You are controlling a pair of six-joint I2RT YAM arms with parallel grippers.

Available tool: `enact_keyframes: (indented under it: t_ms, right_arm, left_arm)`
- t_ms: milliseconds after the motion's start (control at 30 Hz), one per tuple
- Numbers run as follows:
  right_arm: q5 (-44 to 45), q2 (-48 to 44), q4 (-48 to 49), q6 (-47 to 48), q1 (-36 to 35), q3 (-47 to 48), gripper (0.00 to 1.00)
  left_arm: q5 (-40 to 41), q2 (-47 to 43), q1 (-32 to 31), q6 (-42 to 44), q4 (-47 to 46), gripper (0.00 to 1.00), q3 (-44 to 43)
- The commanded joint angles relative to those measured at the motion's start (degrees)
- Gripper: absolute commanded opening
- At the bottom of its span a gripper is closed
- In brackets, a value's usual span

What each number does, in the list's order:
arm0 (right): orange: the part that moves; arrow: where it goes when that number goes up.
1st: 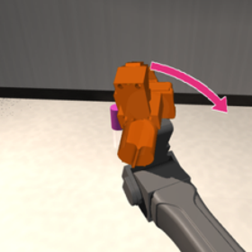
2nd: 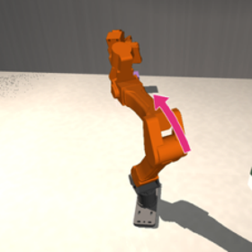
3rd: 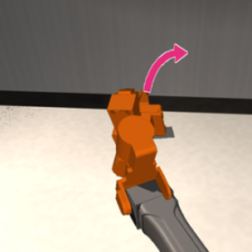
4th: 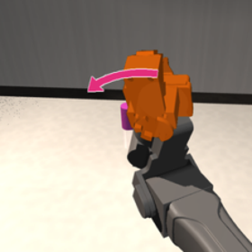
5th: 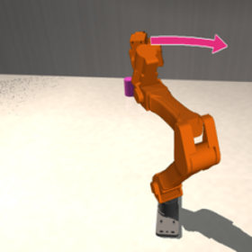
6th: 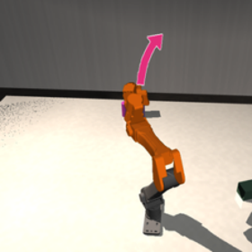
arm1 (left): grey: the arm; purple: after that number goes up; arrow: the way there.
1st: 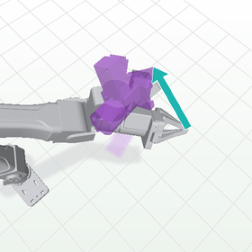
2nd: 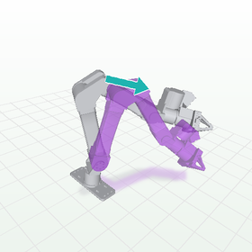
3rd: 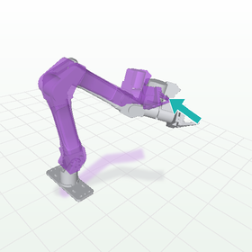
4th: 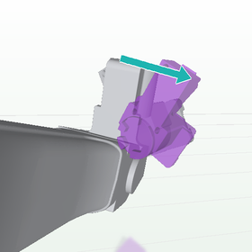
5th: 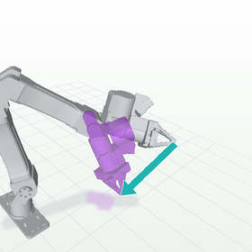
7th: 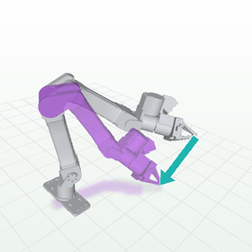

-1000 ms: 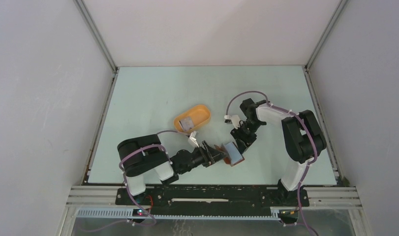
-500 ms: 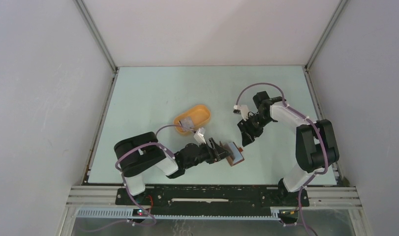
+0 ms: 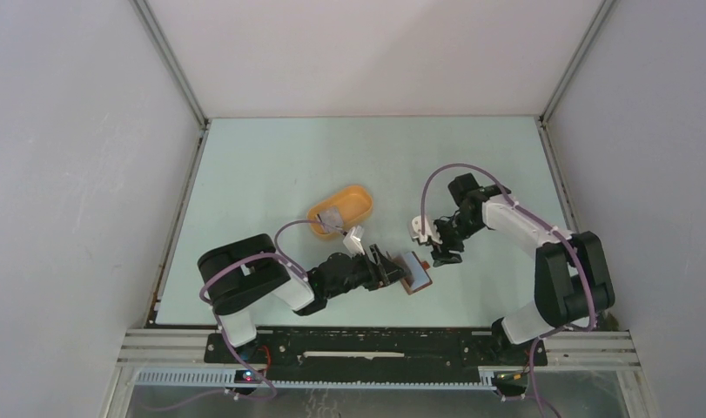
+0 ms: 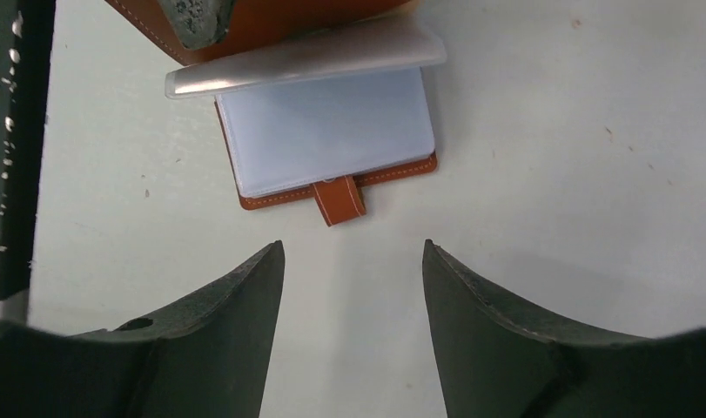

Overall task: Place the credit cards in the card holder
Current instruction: Close the card holder at the center of the board.

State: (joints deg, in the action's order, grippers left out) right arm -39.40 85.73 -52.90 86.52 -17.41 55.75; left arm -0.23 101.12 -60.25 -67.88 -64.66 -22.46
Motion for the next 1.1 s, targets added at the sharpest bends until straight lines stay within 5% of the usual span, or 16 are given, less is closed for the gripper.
enact_keyframes:
  t_ms: [0, 467, 733, 1067]
  right_arm:
    - [0.8, 2.9, 2.4, 8.4, -3.0, -0.3, 0.67]
    - [9.1, 9.0, 8.6, 2.2, -8.8, -2.2, 0.56]
    - [6.4, 6.9, 8.1, 3.6, -9.2, -3.6, 0.4]
    - [-1.1, 0.7, 7.0, 7.5, -5.3, -6.6, 0.36]
  left_arm:
    - [0.1, -1.8, 0.2, 1.3, -1.2, 0.65, 0.4]
    - [-0.1, -0.3, 0.2, 0.8, -4.1, 0.64, 1.0]
    - [0.0, -0.1, 0.4, 0.8, -4.1, 0.63, 1.5]
    - [-0.1, 0.8, 0.4, 0.6, -3.4, 0.6, 1.1]
